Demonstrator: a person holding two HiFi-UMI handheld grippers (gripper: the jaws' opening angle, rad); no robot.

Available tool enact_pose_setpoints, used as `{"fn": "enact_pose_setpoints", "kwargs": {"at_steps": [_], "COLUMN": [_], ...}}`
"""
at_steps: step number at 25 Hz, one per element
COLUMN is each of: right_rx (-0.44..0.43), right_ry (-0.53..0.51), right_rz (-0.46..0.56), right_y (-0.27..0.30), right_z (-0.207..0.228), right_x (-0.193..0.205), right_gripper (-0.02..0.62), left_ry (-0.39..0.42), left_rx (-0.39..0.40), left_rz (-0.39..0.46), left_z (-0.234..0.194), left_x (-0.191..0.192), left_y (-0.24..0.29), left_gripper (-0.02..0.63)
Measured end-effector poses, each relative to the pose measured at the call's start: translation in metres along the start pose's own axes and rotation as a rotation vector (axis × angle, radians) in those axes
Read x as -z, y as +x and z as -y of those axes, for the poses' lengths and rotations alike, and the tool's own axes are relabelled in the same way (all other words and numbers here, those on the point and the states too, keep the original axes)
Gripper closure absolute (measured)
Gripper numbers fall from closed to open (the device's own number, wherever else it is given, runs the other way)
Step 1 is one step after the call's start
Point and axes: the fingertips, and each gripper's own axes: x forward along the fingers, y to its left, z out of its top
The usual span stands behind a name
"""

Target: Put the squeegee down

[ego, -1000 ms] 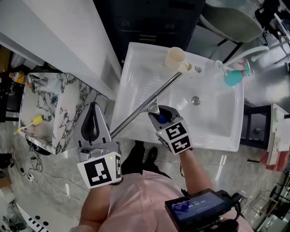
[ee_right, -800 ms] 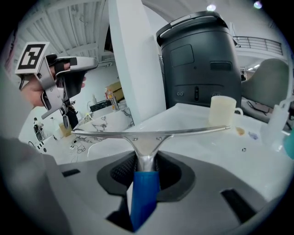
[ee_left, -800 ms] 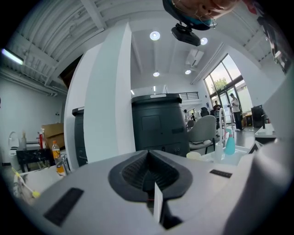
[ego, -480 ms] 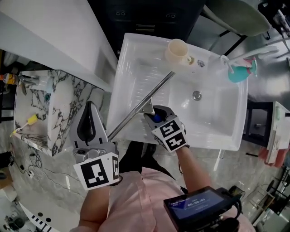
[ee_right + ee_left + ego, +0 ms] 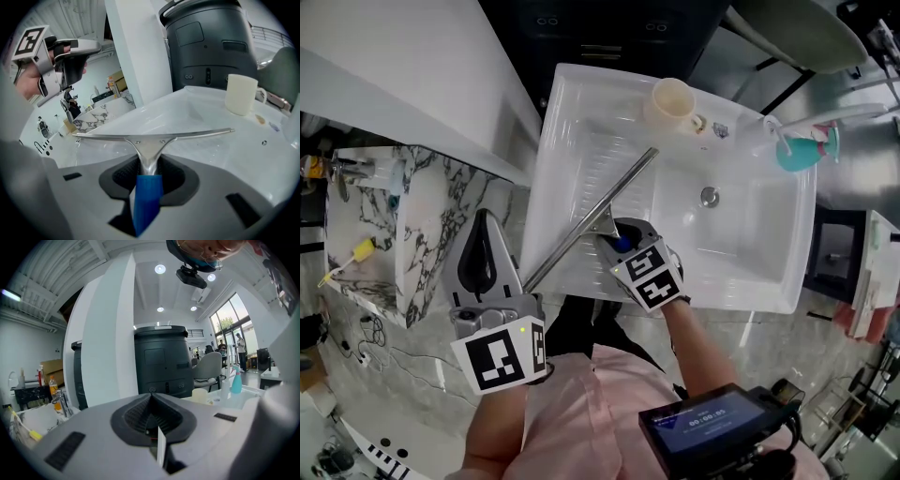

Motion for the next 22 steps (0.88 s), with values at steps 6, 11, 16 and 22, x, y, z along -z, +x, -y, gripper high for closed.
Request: {"fn": "enact_pose_setpoints", "kwargs": {"at_steps": [6, 11, 16, 22], "right_rx": [-0.012, -0.018, -0.027, -0.033], "right_ry": [-0.009, -0.014, -0.008, 0.003], "right_rz": [-0.034, -0.062, -0.089, -0.100], "right_y": [0.004, 0.008, 0.011, 0.012], "right_z": [-0.001, -0.001, -0.001, -0.001], "right_x": [0.003, 0.005, 0.007, 0.008], "right_gripper": [0.483, 0.480, 0.479, 0.472], "left_ry": [-0.003, -0.004, -0.006, -0.007], "left_rx": [0.013, 0.022, 0.025, 0.029], "left_rz": [-0.004, -0.005, -0.006, -0.001], "left_z": [0.003, 0.004, 0.004, 0.005], "left_x": [0.001, 0.001, 0.002, 0.000], "left_y": [0.006, 0.009, 0.012, 0.014], "left_gripper": [0.597, 0.597, 0.597, 0.597]}}
